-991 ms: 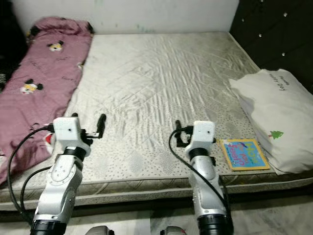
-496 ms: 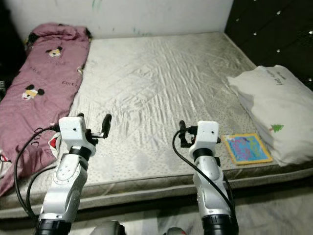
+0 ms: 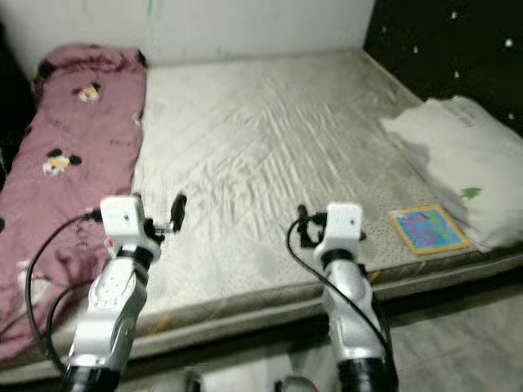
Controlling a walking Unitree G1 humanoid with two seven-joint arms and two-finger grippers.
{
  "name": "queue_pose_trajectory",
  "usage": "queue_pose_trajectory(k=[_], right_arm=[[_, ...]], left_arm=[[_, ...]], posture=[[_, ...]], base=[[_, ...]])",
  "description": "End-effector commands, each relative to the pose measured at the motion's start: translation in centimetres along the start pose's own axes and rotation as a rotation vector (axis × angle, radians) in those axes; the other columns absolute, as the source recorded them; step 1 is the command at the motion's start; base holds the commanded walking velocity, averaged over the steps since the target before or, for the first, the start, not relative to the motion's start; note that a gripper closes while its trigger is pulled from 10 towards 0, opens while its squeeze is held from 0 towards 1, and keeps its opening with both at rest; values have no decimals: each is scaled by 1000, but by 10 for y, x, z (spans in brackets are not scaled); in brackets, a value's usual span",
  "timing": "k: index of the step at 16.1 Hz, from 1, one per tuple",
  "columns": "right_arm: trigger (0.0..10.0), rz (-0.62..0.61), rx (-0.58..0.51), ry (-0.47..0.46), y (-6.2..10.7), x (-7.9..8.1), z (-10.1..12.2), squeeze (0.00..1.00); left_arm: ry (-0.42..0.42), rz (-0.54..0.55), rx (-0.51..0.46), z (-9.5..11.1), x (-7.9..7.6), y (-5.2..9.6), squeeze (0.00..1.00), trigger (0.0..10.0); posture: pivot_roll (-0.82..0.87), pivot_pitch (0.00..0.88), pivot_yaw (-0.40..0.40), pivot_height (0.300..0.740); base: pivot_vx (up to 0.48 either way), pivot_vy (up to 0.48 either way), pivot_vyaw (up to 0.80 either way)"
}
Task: Clean up the room
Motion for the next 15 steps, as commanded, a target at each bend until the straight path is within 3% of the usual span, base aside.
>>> queue_pose_trajectory(k=[1,4,10,15], right_arm=[[10000,39,-14,-12,-2,10,4,0],[10000,51,-14,7,-2,13,5,0],[10000,60,-9,10,-3,14,4,0],[10000,53,-4,10,-3,13,3,0]], left_arm=[[0,34,14,-3,9,2,0,10000],[0,37,16,-3,9,1,0,10000],[0,38,15,-2,8,0,0,10000],[4,39,20,-3,7,0,0,10000]], posture=[[4,38,10,740],[4,38,9,740],[5,36,7,740],[0,41,9,740]], base=[[0,480,0],[0,480,0],[0,480,713],[0,480,0]])
Point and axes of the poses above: a point about 5 cm out from each wrist's last joint towards the gripper, its own y axis pointing back from the gripper into the wrist, its own z axis along the axis of the wrist's last joint, x = y × z, the point moved 2 cm from there along -y, pointing out of the wrist towards the gripper, and after that the axes turned 6 degrees about -y, right-handed, at the moved point
